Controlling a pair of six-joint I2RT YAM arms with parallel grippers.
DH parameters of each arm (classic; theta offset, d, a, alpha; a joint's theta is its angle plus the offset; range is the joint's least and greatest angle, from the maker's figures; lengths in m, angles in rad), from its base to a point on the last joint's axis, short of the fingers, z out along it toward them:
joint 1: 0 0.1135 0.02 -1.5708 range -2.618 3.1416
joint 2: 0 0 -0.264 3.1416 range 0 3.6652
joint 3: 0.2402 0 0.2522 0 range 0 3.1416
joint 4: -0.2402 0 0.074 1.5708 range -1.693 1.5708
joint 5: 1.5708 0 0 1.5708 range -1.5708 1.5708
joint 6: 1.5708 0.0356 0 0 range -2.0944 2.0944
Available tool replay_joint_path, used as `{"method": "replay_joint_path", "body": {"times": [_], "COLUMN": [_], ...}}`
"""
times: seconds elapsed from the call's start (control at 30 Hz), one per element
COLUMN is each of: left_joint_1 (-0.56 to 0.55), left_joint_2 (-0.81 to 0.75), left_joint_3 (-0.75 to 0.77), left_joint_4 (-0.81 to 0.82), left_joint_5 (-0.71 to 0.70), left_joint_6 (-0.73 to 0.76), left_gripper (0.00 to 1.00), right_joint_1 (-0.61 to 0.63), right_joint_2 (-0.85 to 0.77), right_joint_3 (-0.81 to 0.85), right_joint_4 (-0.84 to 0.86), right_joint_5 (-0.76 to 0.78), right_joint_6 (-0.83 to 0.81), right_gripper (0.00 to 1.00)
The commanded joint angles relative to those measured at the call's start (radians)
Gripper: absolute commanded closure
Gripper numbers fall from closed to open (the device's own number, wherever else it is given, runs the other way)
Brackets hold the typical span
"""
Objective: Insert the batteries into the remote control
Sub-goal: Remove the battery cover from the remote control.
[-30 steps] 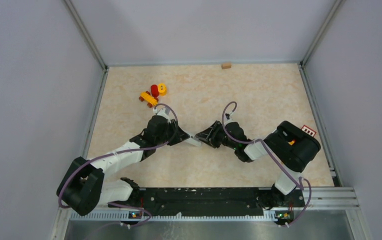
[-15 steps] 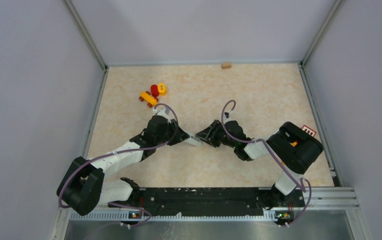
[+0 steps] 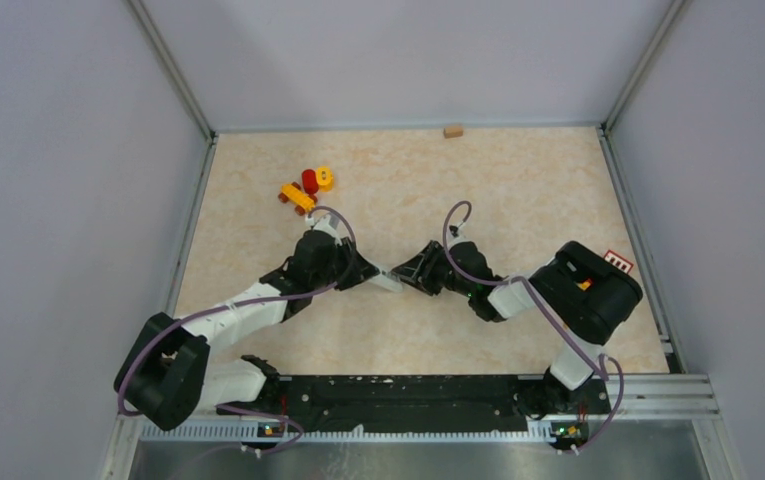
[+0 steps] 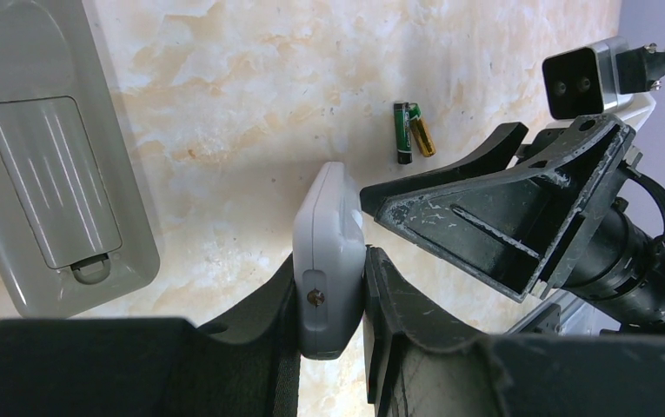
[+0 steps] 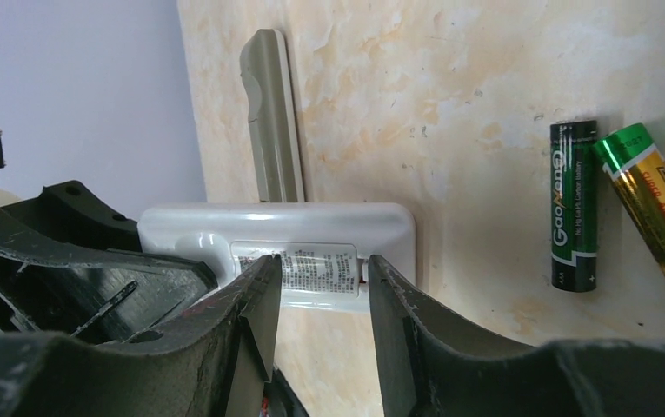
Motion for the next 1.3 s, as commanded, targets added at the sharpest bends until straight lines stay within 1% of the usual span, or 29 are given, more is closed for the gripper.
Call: {"method": "replay_joint_path", "body": {"times": [0.0, 0.17, 0.27, 0.8, 1.0, 1.07, 1.17, 1.27], "left_joint_1": [-0.011, -0.01, -0.01, -0.011, -0.01, -0.01, -0.011, -0.01], "left_joint_2": [0.051, 0.069, 0.078, 0.076, 0.069, 0.06, 0.044, 0.04], "left_joint_3": [-0.035, -0.033, -0.035, -0.042, -0.041, -0.043, -0.044, -0.045], "left_joint_4": [-0.155, -0.147, -0.153, -0.166, -0.178, -0.187, -0.2, -0.189], "left_joint_5": [0.009, 0.034, 0.025, -0.006, -0.022, -0.031, -0.051, -0.035], "left_joint_6": [0.066, 0.067, 0.067, 0.06, 0.06, 0.058, 0.062, 0.083], "left_gripper": [1.0, 1.0, 1.0, 1.0, 1.0, 1.0, 1.0, 1.0], "right_joint_1": [0.004, 0.008, 0.009, 0.021, 0.02, 0.019, 0.011, 0.006], "right_joint_2": [0.05, 0.11, 0.135, 0.119, 0.093, 0.074, 0.013, -0.088], "right_joint_3": [0.002, -0.041, -0.058, -0.082, -0.086, -0.094, -0.107, -0.092], "right_joint_4": [0.093, 0.303, 0.421, 0.571, 0.569, 0.535, 0.409, 0.16], "right_joint_5": [-0.045, -0.1, -0.108, -0.101, -0.095, -0.083, -0.048, 0.016], "right_joint_6": [0.052, 0.17, 0.216, 0.288, 0.282, 0.273, 0.221, 0.111], "right_gripper": [0.57, 0.57, 0.57, 0.6, 0.6, 0.6, 0.6, 0.59]}}
